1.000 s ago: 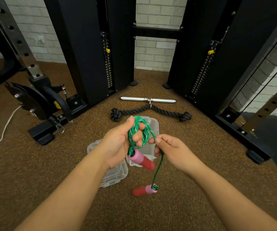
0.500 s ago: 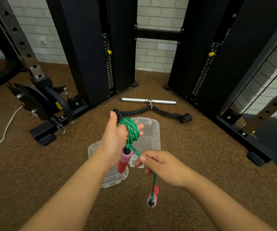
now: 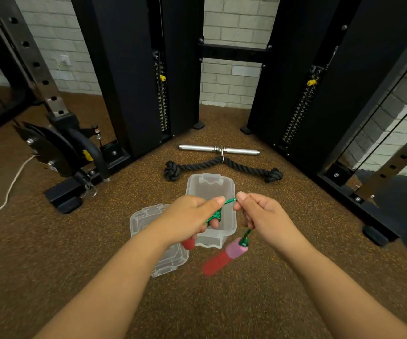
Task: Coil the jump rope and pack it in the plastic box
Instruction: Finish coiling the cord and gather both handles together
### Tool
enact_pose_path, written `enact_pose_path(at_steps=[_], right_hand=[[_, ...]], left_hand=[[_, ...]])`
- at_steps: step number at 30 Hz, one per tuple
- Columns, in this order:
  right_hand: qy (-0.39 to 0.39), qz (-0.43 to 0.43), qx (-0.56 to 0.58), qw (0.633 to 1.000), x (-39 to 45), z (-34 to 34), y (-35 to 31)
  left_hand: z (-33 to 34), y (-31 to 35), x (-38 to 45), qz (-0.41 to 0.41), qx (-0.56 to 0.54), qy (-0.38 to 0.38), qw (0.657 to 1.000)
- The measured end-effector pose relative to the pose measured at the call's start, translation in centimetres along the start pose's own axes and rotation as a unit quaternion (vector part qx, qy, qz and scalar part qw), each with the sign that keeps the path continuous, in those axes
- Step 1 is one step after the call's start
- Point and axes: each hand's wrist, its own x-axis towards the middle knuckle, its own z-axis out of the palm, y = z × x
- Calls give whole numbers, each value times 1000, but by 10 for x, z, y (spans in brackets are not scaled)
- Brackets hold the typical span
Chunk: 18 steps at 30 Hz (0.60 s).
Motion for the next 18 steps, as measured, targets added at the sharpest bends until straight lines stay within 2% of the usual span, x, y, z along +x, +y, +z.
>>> enact_pose_path(at_steps=[9,11,15,18], right_hand=[[-24,-7,9,1000,3,0,2],[-18,-9,-3,1000,4,-2,3],[1,1,-33,999,6,-7,9],[4,4,-39,999,8,-5,12]], left_hand=[[-5,6,0,-5,-93,28,995],[-6,5,-1,3,-149,28,988],[-5,3,-1,0,-301,-8,954],[-6,8,-2,3,-422,-10,906]])
